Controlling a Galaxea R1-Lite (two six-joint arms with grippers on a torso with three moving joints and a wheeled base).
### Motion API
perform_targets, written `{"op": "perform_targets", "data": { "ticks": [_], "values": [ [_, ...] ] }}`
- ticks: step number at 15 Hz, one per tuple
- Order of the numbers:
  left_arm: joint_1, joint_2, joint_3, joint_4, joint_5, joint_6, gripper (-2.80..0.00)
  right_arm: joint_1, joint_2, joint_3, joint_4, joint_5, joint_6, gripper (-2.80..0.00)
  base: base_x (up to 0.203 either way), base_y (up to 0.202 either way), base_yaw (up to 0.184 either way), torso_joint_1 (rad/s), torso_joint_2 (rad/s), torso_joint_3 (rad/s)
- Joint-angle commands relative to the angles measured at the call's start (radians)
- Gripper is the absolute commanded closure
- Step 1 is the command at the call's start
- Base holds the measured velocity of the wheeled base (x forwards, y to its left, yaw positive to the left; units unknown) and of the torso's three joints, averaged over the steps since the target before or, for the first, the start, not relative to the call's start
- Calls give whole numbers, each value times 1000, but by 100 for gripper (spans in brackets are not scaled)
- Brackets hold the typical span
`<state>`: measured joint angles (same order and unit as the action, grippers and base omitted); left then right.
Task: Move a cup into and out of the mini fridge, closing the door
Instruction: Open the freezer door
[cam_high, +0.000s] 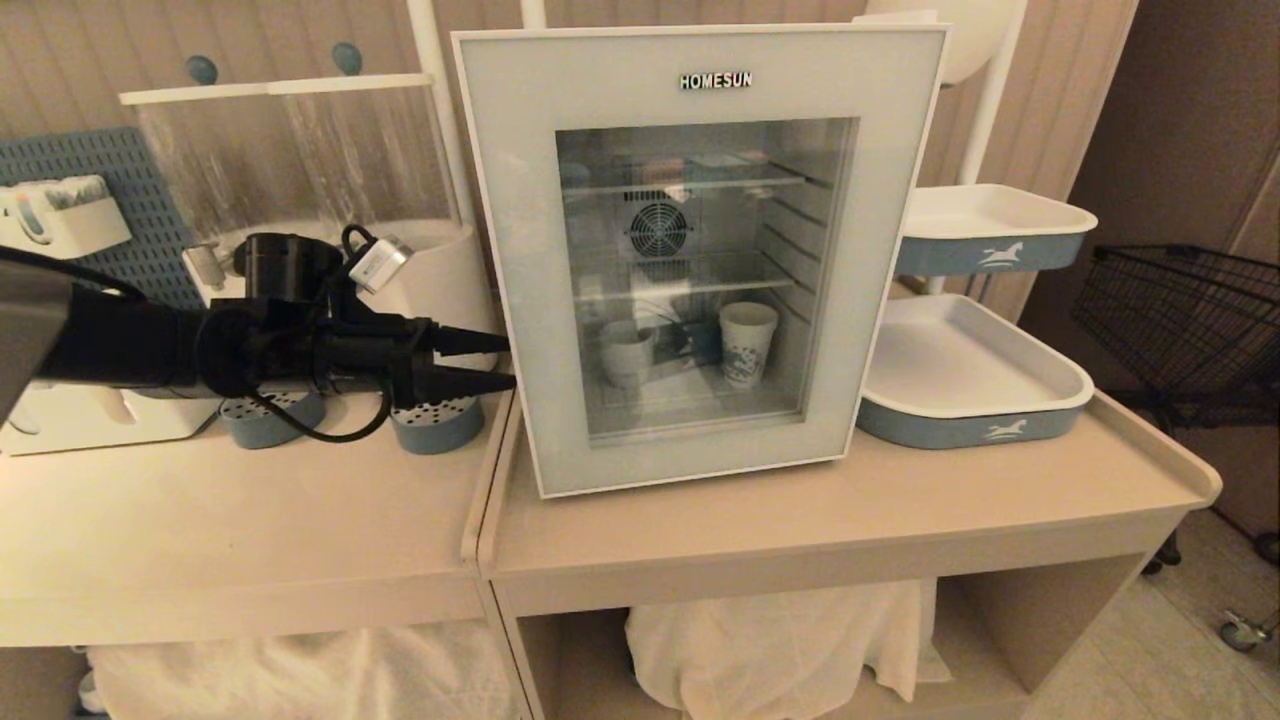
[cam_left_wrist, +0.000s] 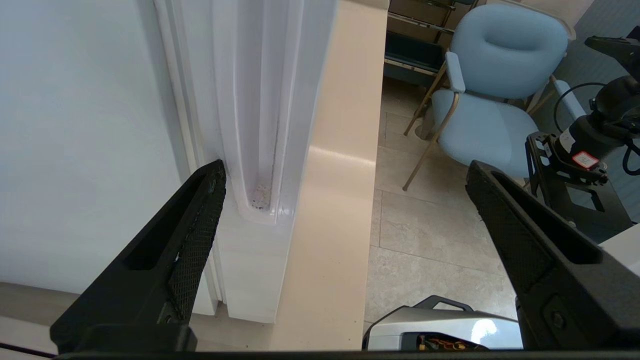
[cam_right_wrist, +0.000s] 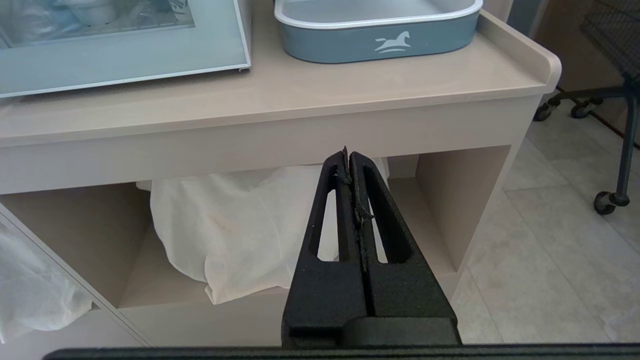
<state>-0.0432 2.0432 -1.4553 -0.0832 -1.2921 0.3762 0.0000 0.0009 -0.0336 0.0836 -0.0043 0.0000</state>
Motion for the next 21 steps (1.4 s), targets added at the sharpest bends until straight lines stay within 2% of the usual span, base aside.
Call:
{"op": "perform_targets", "data": {
  "ticks": [1,4,9,21],
  "values": [
    [10,-2,5,-2,-6,7,-280,0,1,0,1,0,1,0,0,0,0,0,0,0],
    [51,-10,37,-6,-6,21,-280,0,1,0,1,0,0,0,0,0,0,0,0,0],
    [55,-40,72,-6,-7,46,-280,0,1,0,1,0,0,0,0,0,0,0,0,0],
    [5,-42,60,0,-7,26,-280,0,1,0,1,0,0,0,0,0,0,0,0,0]
  ]
}}
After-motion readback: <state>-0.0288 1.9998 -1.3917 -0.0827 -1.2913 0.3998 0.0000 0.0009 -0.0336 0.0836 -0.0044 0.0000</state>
